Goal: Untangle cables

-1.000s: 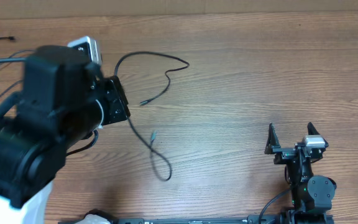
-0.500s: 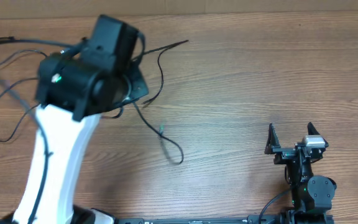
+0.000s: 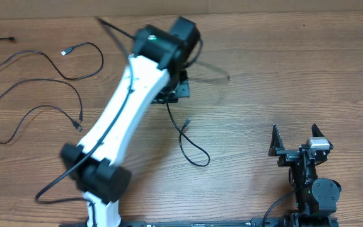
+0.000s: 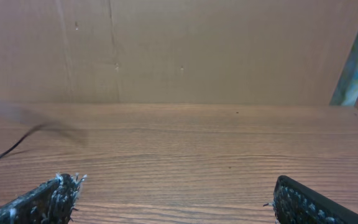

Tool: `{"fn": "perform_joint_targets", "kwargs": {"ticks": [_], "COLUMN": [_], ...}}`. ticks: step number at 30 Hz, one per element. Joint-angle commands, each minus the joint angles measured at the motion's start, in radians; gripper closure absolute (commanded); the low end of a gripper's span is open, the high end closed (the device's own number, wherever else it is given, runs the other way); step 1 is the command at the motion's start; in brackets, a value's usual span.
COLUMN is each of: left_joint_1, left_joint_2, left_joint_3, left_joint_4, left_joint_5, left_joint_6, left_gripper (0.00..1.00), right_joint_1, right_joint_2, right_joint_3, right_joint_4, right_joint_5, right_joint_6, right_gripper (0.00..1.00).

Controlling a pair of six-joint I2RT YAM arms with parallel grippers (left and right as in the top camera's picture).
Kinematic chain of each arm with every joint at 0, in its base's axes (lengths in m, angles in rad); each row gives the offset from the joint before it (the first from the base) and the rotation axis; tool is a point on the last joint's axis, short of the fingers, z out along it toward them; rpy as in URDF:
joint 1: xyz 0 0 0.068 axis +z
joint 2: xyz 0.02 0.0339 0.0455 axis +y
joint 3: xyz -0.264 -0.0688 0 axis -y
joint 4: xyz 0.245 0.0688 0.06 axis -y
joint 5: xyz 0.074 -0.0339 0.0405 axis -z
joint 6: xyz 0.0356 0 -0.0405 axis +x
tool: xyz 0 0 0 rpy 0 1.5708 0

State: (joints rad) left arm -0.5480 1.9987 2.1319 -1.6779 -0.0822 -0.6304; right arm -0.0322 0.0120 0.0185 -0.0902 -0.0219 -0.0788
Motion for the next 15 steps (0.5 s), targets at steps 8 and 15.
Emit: {"fn": "perform_joint_targets", "kwargs": {"ticks": [8, 15], "left_joint_1": [-0.030, -0.029], "left_joint_2": [0.126, 0.126], "left_joint_3": [-0.005, -0.005], "left_joint_4": [-0.012, 0.003], "left_joint_5": [0.005, 0.021], "left_joint_6": [0.063, 0.085], "left_gripper": [0.96, 0.88], "right_joint_1": [-0.001, -0.001], "right_joint_2": [-0.009, -0.009], "right_joint_3": [-0.010, -0.010], "right_joint_4": [0.006, 0.006], "right_joint_5": [-0.002, -0.002], "right_joint_6": [0.003, 0.003], "right_gripper": [0.00, 0.00]}}
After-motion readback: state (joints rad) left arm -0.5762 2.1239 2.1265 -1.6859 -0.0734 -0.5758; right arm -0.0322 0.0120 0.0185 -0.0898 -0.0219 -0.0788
